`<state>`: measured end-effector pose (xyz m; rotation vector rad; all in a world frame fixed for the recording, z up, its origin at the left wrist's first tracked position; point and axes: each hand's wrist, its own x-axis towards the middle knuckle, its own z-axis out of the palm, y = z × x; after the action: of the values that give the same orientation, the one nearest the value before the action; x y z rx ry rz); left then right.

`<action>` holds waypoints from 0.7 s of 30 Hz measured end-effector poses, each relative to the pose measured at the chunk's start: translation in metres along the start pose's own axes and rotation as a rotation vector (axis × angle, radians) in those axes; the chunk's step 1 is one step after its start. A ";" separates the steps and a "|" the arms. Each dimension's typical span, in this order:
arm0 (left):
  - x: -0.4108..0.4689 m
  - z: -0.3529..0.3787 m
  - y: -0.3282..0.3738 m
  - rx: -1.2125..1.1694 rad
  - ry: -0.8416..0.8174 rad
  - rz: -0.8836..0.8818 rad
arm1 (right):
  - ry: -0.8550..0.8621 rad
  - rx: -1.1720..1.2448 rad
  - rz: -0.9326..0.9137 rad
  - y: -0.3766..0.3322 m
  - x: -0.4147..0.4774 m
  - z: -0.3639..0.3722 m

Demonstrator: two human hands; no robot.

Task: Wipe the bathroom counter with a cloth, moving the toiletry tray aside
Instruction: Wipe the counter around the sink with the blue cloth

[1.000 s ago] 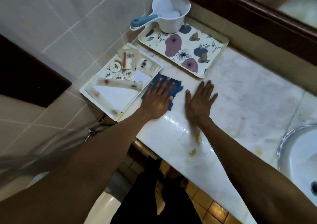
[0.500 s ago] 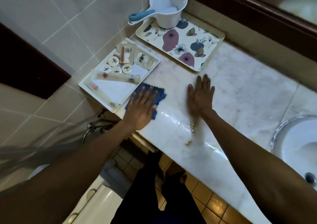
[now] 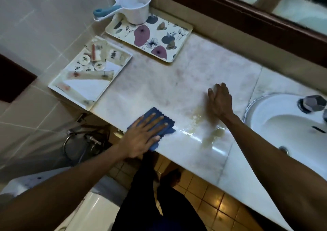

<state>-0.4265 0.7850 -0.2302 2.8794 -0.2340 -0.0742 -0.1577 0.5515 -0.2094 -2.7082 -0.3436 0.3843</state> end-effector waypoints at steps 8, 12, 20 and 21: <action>0.095 0.003 0.017 -0.099 0.084 -0.529 | -0.010 -0.064 -0.077 0.030 -0.025 0.000; 0.021 0.020 0.065 0.015 0.029 -0.176 | 0.023 -0.064 -0.105 0.034 -0.027 0.002; 0.051 -0.004 -0.005 -0.032 0.047 -0.423 | -0.026 -0.015 -0.106 0.040 -0.029 -0.004; 0.073 -0.007 0.000 -0.088 0.049 -0.492 | -0.042 -0.007 -0.108 0.043 -0.030 -0.007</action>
<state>-0.3537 0.7746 -0.2259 2.7770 0.4767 -0.0987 -0.1756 0.5014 -0.2137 -2.6769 -0.5017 0.4106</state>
